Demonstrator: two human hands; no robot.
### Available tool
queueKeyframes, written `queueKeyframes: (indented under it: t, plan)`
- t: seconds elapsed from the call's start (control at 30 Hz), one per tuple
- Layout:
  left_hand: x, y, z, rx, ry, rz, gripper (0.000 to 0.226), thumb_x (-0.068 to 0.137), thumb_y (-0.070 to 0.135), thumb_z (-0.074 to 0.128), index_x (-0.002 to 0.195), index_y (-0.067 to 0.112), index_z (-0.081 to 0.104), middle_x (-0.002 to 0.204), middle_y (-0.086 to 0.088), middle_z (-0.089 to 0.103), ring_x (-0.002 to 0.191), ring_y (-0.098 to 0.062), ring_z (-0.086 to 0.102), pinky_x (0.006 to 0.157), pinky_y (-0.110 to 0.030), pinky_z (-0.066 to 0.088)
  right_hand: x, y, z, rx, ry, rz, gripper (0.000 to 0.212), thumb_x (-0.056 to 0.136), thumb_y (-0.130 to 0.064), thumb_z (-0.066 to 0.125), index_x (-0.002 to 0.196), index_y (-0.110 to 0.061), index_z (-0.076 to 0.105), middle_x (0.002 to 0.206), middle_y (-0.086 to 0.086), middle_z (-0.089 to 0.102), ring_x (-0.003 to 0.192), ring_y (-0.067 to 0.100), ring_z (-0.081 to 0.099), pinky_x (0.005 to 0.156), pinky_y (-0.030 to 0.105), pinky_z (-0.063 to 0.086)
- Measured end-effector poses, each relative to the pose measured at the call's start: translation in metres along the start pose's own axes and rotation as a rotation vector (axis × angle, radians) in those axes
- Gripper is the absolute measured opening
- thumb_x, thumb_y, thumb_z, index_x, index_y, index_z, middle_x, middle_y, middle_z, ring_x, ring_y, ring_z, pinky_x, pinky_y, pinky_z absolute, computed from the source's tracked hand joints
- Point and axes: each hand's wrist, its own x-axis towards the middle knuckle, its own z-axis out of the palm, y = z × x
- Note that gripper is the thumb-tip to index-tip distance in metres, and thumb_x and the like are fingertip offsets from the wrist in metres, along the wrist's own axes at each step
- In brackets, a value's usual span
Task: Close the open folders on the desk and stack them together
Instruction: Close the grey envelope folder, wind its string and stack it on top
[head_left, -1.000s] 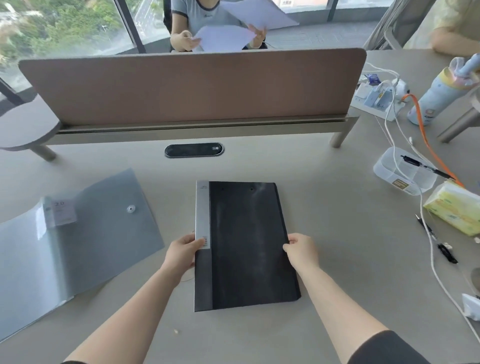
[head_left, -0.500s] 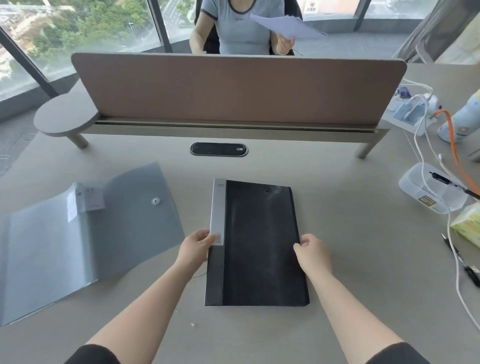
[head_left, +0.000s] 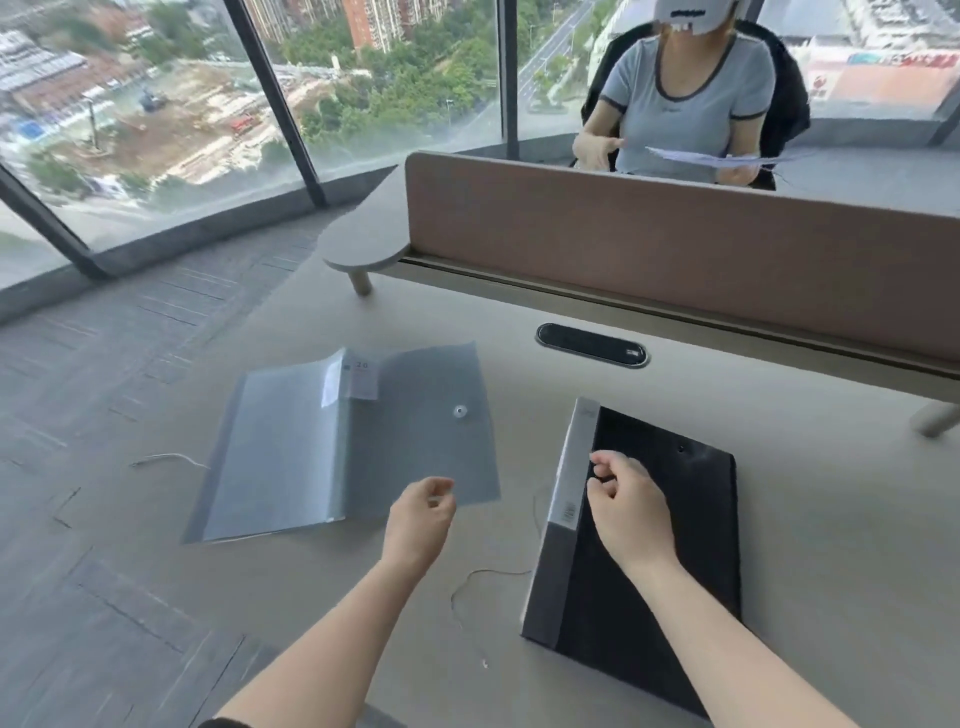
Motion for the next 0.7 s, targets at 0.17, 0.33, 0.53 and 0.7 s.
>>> queueKeyframes:
  t: [0.17, 0.33, 0.53, 0.7]
  plan:
    - [0.02, -0.025, -0.039, 0.027, 0.061, 0.024, 0.03, 0.091, 0.012, 0.055, 0.118, 0.015, 0.067, 0.121, 0.0, 0.063, 0.107, -0.016, 0.061, 0.095, -0.031, 0.047, 0.004, -0.034, 0.047, -0.006, -0.117, -0.034, 0.037, 0.095, -0.011, 0.051, 0.131, -0.017, 0.057, 0.124, -0.003, 0.059, 0.093, 0.01, 0.057, 0.083, 0.025, 0.044]
    - [0.045, -0.057, -0.07, 0.167, 0.142, 0.067, 0.04, 0.089, 0.012, 0.06, 0.129, 0.014, 0.061, 0.132, -0.005, 0.055, 0.123, -0.025, 0.048, 0.101, -0.032, 0.039, 0.016, -0.051, 0.101, -0.138, -0.253, 0.082, 0.049, 0.095, -0.023, 0.051, 0.144, -0.021, 0.044, 0.138, -0.001, 0.054, 0.117, 0.02, 0.057, 0.094, 0.034, 0.046]
    - [0.077, -0.083, -0.099, 0.317, 0.131, -0.038, 0.066, 0.092, 0.034, 0.058, 0.152, 0.024, 0.031, 0.16, -0.008, 0.022, 0.145, -0.027, 0.02, 0.111, -0.041, 0.031, 0.034, -0.069, 0.146, -0.269, -0.276, 0.215, 0.057, 0.093, -0.027, 0.05, 0.147, -0.017, 0.037, 0.146, 0.006, 0.042, 0.13, 0.027, 0.046, 0.1, 0.037, 0.042]
    - [0.101, -0.096, -0.109, 0.308, 0.094, -0.035, 0.076, 0.093, 0.045, 0.056, 0.156, 0.024, 0.02, 0.164, -0.008, 0.013, 0.15, -0.025, 0.01, 0.117, -0.042, 0.02, 0.047, -0.075, 0.163, -0.312, -0.218, 0.287, 0.061, 0.092, -0.025, 0.051, 0.149, -0.013, 0.034, 0.148, 0.01, 0.038, 0.135, 0.03, 0.037, 0.106, 0.041, 0.038]
